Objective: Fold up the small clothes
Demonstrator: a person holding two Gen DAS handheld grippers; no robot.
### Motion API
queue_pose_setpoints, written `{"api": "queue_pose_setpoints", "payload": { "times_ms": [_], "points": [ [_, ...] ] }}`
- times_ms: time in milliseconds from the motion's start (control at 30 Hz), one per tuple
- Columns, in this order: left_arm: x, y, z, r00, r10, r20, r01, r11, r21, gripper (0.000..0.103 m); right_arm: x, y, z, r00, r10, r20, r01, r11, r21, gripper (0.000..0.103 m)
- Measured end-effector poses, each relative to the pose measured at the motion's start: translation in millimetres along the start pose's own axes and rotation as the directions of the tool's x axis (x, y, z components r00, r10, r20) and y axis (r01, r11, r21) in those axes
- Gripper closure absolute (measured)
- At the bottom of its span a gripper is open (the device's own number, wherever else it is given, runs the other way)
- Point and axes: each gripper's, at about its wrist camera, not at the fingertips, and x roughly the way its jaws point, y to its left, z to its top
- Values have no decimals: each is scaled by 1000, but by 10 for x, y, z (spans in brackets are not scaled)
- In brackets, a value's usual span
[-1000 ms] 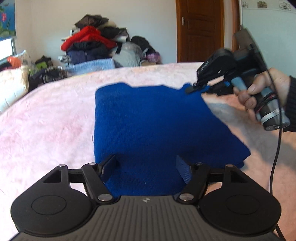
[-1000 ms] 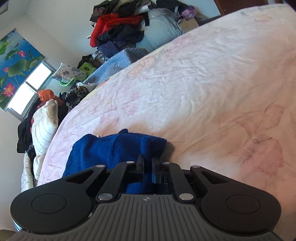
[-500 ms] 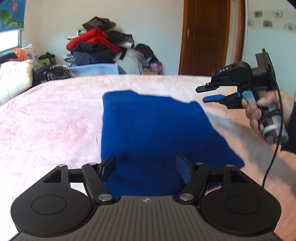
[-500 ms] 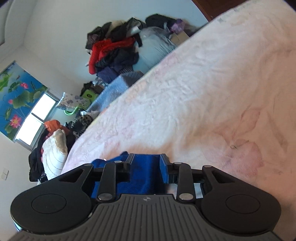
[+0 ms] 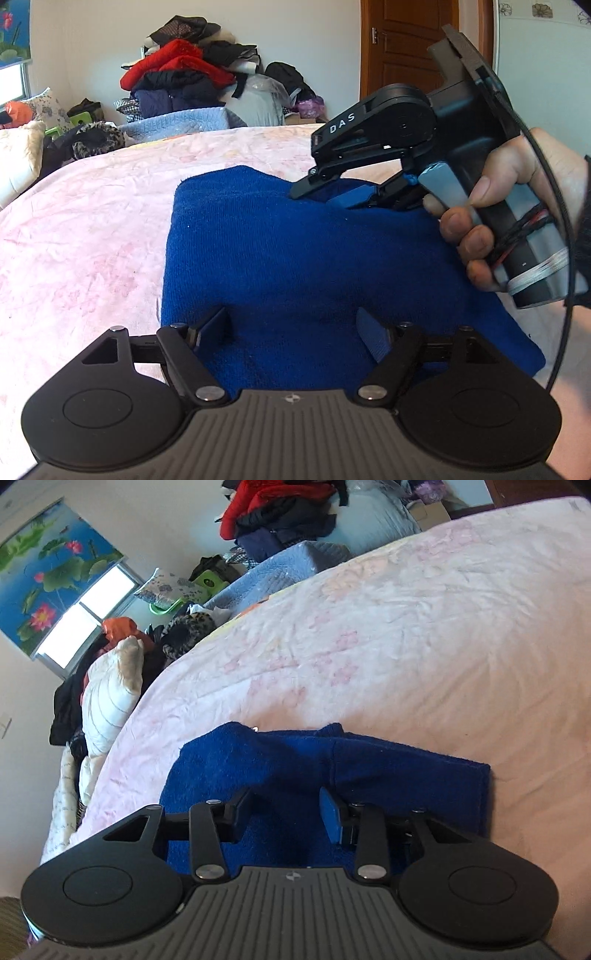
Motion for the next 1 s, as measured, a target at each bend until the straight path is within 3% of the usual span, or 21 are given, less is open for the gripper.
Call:
{"api": "queue_pose_setpoints", "payload": {
  "times_ms": [100, 133, 267, 333, 400, 433, 500, 533, 600, 667, 733, 833, 900, 1000],
  "points": [
    [-113, -10, -5, 1000, 0, 18, 0, 1000, 3, 26, -102, 53, -16, 999, -38, -5, 38, 999, -18, 63],
    [-210, 23, -24, 999, -14, 37, 15, 1000, -17, 26, -211, 80, -48, 999, -47, 13, 47, 999, -17, 57],
    [-583, 250, -159, 995, -41, 88, 50, 994, -94, 25, -738, 149, -339, 995, 43, 91, -37, 997, -73, 42],
    [-624, 406, -219, 998, -13, 68, 24, 987, -162, 25, -904, 177, -517, 994, 83, 78, -74, 991, -113, 42],
    [-573, 550, -277, 999, -19, 30, 26, 967, -254, 25, -963, 214, -683, 996, 67, 66, -55, 984, -172, 41],
    [-514, 588, -300, 1000, -27, -4, 25, 957, -290, 25, -934, 221, -753, 998, 41, 51, -30, 979, -200, 36],
    [-356, 588, -348, 996, -51, -78, 24, 950, -311, 26, -831, 141, -846, 999, 25, 30, -18, 978, -207, 37],
    [-350, 534, -366, 998, -24, -56, 7, 960, -279, 26, -837, 97, -870, 998, 49, 50, -38, 979, -201, 37],
    [-322, 455, -368, 998, 4, -57, -18, 972, -236, 24, -847, 51, -844, 997, 63, 50, -54, 985, -166, 37],
    [-329, 476, -332, 997, -3, -71, -15, 968, -252, 25, -865, 78, -810, 998, 50, 30, -44, 984, -174, 39],
    [-412, 579, -298, 997, -43, -66, 21, 952, -305, 25, -974, 66, -776, 999, 42, 29, -38, 992, -120, 38],
    [-573, 728, -312, 995, -98, -20, 85, 933, -350, 24, -1257, -87, -837, 989, 115, 88, -116, 993, 0, 31],
    [-561, 842, -350, 986, -164, -36, 136, 905, -402, 24, -1391, -248, -909, 986, 137, 98, -145, 986, 78, 32],
    [-480, 996, -430, 966, -252, -60, 190, 844, -501, 25, -1445, -471, -1064, 988, 151, 44, -156, 970, 187, 33]
  ]
}}
